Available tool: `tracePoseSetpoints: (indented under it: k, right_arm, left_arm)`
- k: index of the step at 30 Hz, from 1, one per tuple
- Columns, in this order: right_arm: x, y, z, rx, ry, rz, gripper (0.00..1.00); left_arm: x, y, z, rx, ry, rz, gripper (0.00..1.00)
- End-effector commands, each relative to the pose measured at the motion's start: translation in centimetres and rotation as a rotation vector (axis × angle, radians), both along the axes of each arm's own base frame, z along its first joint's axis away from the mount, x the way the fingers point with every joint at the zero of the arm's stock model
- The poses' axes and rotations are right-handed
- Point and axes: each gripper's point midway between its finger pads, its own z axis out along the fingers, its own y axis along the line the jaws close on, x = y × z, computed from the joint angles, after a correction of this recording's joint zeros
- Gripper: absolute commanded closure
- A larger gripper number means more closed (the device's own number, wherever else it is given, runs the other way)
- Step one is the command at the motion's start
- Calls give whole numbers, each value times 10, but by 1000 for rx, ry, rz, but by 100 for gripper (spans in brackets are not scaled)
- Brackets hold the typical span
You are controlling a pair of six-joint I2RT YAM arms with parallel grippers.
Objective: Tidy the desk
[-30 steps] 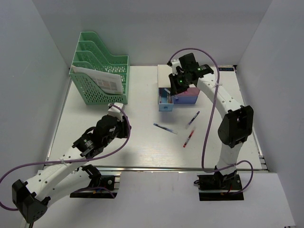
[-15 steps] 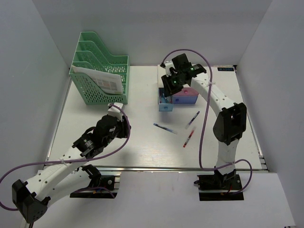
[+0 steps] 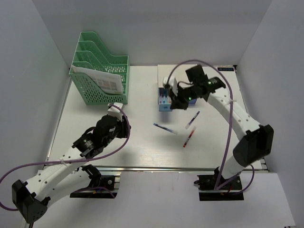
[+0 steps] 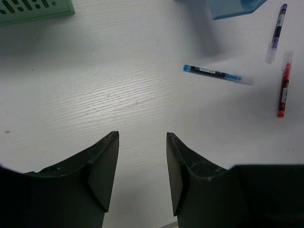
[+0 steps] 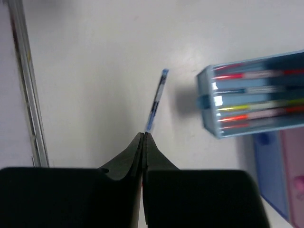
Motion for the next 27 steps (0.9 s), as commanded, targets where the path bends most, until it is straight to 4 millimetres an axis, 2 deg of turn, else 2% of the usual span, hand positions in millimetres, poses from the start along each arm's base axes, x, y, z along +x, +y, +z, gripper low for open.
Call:
tracePoseSetpoints:
  k: [1,2,5,6,8,9,13,18,19,20,27]
  right_arm:
    - [-32,-8,-51,-46,-126,324,100]
    - [-39,-11,-72,-76,-104,323,100]
    - [-14,-16,-87,-149,-155,207,100]
    - [1,-12,-85,-148,-208,171,100]
    - [20,-16,-85,-178,-249,58,100]
    - [33,-12,-79,-160,-306,13,100]
    - [61,-11,-70,-164,-409,-129,99]
    - [76,1,-63,-122,-443,-204,96]
    - [84,3,-56,-113,-465,-235,96]
    - [87,5,-60,-119,-461,-242,96]
    - [120,1,-56,-179,-543,-347,92]
  left_arm:
    - [2,5,10,-11,-33,17,45]
    - [2,5,11,-12,-34,19,45]
    - [1,6,12,-16,-41,19,45]
    - [1,6,13,-18,-42,20,45]
    - [2,6,12,-14,-40,21,45]
    - [2,6,12,-15,-40,21,45]
    - [2,6,13,-14,-43,23,45]
    - [2,6,13,-13,-41,23,45]
    - [2,6,13,-13,-41,23,45]
    - [2,6,13,-12,-42,23,45]
    - [2,7,13,-14,-45,26,45]
